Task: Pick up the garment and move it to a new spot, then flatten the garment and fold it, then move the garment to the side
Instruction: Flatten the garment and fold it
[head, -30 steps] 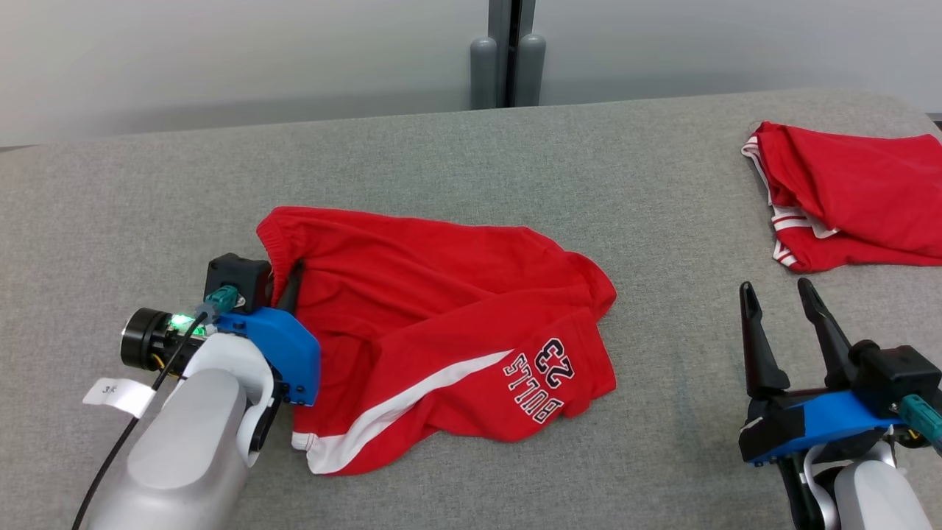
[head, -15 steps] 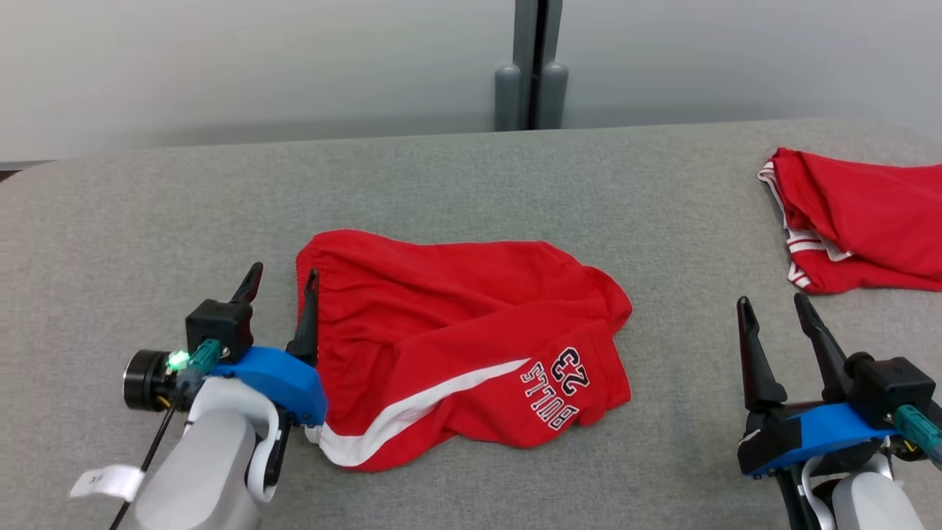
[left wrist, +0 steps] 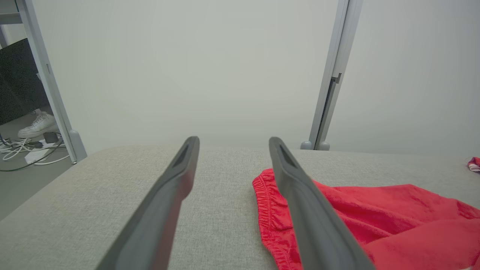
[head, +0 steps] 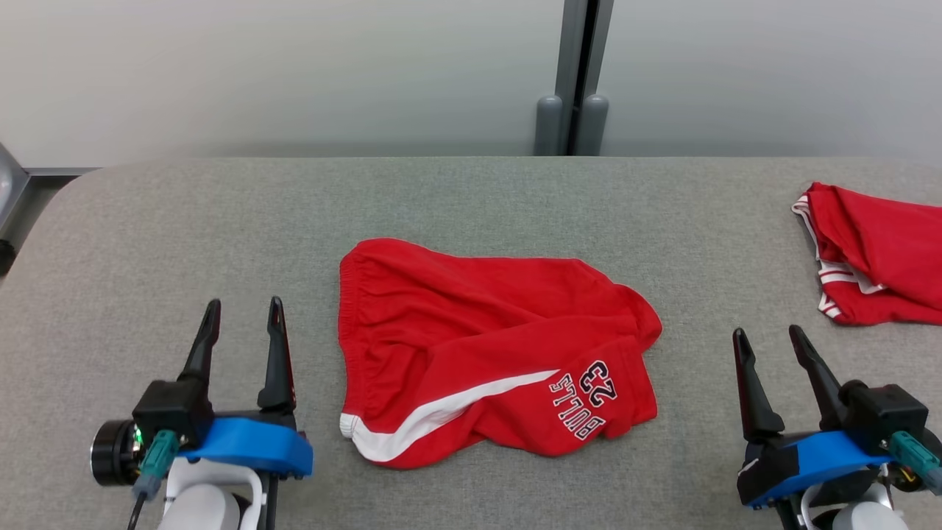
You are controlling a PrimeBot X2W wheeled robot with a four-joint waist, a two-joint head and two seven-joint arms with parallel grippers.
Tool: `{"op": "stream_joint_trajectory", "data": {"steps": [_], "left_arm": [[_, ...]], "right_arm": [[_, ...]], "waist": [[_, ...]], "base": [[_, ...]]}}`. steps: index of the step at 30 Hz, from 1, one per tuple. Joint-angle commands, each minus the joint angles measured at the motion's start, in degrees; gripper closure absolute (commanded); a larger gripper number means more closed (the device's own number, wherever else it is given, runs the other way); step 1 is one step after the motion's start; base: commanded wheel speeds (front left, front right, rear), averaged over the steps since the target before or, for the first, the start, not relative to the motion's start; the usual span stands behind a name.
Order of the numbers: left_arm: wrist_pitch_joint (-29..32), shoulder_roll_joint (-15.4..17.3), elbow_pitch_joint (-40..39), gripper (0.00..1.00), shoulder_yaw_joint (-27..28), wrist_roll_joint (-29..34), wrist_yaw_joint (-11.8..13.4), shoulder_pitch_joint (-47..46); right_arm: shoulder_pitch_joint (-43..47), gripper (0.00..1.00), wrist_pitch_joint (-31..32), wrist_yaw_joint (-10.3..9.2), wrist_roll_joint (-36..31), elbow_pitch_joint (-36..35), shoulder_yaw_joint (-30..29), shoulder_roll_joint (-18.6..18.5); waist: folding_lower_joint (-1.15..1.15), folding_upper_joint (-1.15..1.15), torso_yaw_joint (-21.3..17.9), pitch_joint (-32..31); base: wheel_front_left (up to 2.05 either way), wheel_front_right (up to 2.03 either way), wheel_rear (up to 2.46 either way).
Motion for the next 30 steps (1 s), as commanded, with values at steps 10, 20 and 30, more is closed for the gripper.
{"op": "stream_joint_trajectory", "data": {"steps": [10,20,30], "left_arm": [[-0.19,-3.53,-5.07,0.0,5.58,3.32,-1.04,7.07],[-0.2,-5.57,-4.16,0.0,8.17,6.12,-3.42,6.3],[-0.19,-7.11,-3.43,0.0,8.82,7.88,-5.13,5.49]], "right_arm": [[2.78,0.0,0.91,0.02,0.41,-0.46,0.1,0.15],[0.43,0.0,3.05,0.02,0.51,-0.33,3.84,-1.52],[-3.84,0.0,5.62,0.02,1.52,4.2,10.88,-4.39]], "waist": [[0.0,0.0,1.34,-0.44],[0.0,0.0,1.84,-0.06],[0.0,0.0,3.68,0.86]], "base": [[0.0,0.0,0.0],[0.0,0.0,0.0],[0.0,0.0,0.0]]}}
